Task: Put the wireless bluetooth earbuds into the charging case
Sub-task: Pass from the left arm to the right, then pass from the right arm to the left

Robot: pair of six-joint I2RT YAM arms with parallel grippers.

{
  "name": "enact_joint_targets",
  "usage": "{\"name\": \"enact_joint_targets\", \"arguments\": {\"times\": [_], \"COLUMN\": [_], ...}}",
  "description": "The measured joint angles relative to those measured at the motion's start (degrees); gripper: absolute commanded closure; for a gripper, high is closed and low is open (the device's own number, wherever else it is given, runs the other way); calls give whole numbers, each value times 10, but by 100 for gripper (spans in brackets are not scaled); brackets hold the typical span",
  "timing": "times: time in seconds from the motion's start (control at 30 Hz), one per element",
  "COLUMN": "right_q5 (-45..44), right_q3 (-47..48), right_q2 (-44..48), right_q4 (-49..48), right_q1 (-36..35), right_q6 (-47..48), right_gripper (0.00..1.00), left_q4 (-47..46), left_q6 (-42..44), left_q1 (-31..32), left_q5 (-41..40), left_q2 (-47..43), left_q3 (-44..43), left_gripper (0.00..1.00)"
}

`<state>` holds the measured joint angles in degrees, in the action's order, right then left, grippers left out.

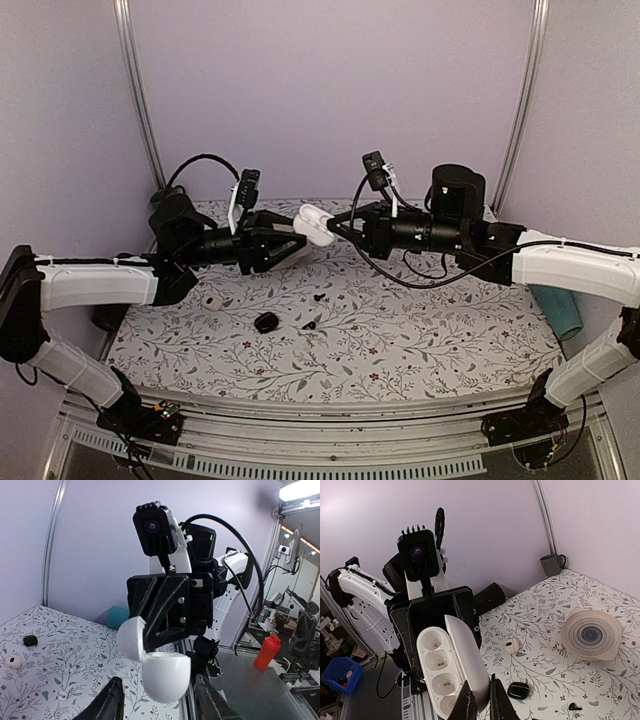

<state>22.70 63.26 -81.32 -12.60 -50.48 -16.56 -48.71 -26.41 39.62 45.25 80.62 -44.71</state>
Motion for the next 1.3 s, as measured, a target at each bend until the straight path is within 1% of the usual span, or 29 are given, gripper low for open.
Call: {"name": "enact_joint_targets", "arguments": {"times": [0.2,0.4,0.87,1.03,1.3], "right_q5": [-57,-88,-110,-125,-155], "right_q3": [0,-6,-22,-26,-36], "right_q2": [7,22,22,19,3], "right_q4": [11,-7,-64,-88,-110], "right_q1": [-18,-23,-39,-49,-61], "right_q6": [21,18,-14,-26,-44], "right_gripper": [97,97,97,97,97], "left_q4": [-28,-48,-127,-146,-162], "left_q6": [13,26,-7,-16,-23], "left_q1": [2,5,7,9,9], "left_q5": [-1,-11,-40,-49,-51], "left_q2": [0,0,17,20,23], "left_q3": [7,16,34,34,34], "left_gripper": [55,57,55,57,57]}}
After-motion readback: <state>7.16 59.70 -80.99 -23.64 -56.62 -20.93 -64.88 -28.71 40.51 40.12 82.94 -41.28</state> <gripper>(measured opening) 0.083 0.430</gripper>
